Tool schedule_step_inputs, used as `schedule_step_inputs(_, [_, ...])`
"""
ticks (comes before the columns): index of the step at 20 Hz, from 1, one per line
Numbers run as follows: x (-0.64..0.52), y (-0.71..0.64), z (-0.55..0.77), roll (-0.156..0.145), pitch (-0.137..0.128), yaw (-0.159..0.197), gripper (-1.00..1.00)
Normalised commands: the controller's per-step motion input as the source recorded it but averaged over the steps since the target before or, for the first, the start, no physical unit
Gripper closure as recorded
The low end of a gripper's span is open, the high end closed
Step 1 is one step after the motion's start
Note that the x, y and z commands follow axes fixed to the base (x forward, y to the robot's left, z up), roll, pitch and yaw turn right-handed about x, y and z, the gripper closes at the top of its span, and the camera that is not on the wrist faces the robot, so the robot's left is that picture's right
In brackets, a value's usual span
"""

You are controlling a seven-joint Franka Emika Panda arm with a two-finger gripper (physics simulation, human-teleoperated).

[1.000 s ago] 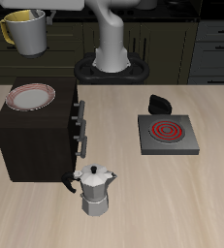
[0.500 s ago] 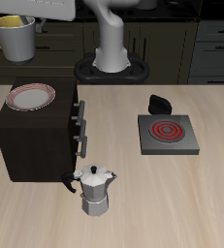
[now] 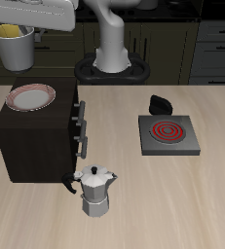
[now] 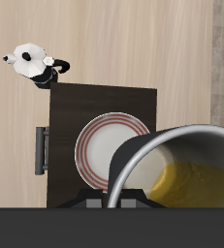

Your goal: Place the mug on the plate

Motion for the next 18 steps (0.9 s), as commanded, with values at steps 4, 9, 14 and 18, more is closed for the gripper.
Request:
schedule_step_inputs(4, [0.19,0.09,-0.25,0.010,0.028,-0.003,1.00])
schedule_step_inputs(9, [0.04,-0.01,-0.16,-0.003,0.015,-0.020,1.00])
schedule_step_inputs(14, [-0.03,0.07,-0.29,0.006,0.047,-0.024,1.00])
schedule_step_inputs(18, [0.01,0.11,-0.20,0.005,0.020,0.006,1.00])
